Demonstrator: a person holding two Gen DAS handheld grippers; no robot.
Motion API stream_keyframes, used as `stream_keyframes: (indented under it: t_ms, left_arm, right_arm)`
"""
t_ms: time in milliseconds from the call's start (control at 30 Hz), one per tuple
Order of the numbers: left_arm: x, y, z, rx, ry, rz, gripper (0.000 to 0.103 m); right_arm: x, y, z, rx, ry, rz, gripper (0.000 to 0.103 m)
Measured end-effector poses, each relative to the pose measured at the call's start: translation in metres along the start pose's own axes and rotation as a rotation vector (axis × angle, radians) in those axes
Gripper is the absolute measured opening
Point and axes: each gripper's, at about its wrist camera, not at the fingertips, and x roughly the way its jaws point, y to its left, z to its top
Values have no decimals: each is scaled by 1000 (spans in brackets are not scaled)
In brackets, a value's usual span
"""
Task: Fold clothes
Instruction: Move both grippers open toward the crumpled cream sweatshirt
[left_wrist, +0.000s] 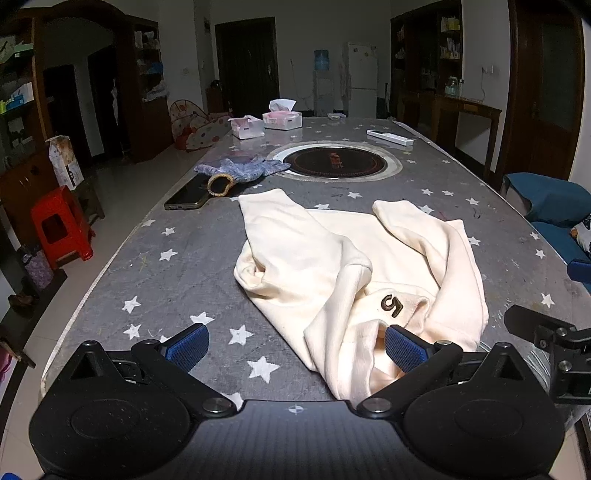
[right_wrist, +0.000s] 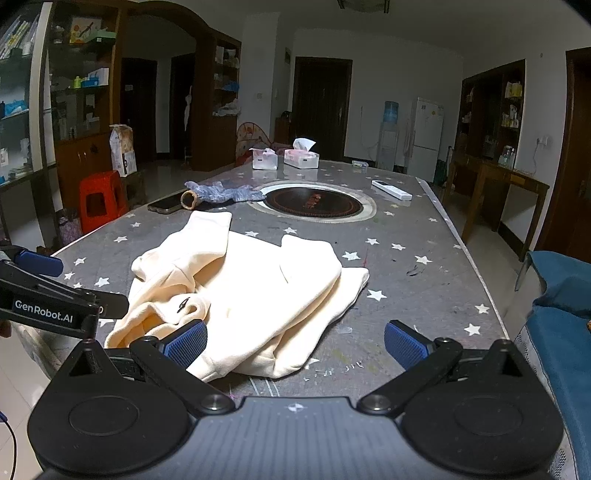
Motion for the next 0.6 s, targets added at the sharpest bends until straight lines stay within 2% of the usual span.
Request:
stream_keyframes:
  t_ms: [600]
  left_arm:
    - [27,-6,25,28,36,-12,103]
  right_arm:
    - [31,-10,14,38,38,33,103]
